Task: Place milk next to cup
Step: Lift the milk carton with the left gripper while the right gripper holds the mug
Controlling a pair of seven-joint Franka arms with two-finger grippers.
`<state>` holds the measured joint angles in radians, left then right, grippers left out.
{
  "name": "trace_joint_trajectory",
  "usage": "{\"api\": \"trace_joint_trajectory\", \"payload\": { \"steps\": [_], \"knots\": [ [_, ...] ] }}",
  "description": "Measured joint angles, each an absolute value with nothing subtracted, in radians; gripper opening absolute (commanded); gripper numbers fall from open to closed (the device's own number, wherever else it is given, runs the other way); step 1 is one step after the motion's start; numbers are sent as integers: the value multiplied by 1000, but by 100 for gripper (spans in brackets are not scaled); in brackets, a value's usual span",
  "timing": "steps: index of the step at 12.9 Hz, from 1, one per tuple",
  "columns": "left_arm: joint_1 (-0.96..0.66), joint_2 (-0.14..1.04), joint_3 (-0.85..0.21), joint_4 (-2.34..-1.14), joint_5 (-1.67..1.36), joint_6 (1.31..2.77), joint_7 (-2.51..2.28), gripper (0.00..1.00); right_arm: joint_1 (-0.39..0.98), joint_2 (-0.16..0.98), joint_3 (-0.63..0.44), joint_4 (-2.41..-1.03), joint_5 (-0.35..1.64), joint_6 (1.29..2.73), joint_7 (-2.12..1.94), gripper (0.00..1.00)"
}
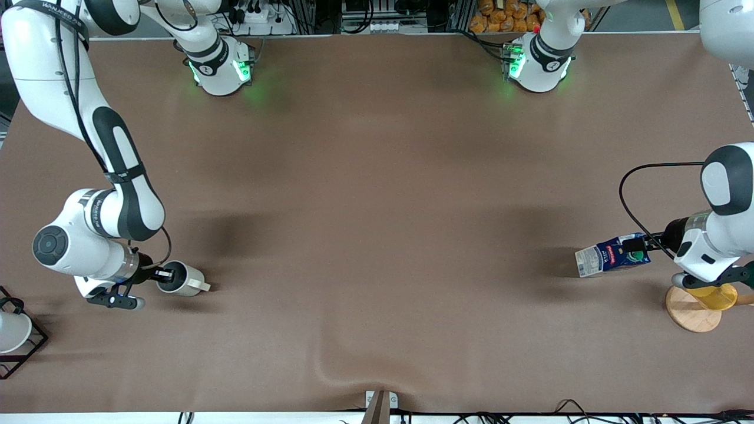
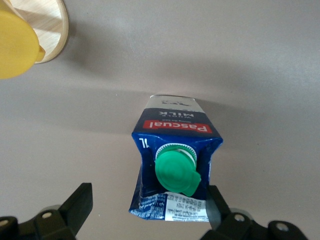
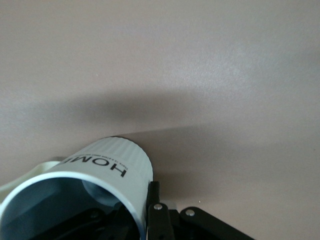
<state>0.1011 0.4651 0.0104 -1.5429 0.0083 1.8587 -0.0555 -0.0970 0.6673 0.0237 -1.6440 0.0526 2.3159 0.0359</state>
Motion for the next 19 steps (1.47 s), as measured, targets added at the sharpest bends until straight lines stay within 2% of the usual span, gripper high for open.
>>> {"api": "trace_joint_trajectory", "payload": {
  "steps": [6, 14, 18, 19],
  "knots": [
    [102, 461, 10, -1541, -36, 1860, -56, 100, -99, 535, 21, -1618, 53, 2152, 30, 0],
    [96, 496, 10, -1557, -36, 1879, -55, 100, -116, 496, 20, -1602, 82, 2137, -248, 0],
    [92, 520, 10, -1558, -17, 1901, -52, 96, -114, 496, 25, -1600, 85, 2115, -285, 0],
    [92, 523, 10, -1558, -17, 1910, -52, 85, -114, 496, 25, -1599, 85, 2103, -286, 0]
  ]
}}
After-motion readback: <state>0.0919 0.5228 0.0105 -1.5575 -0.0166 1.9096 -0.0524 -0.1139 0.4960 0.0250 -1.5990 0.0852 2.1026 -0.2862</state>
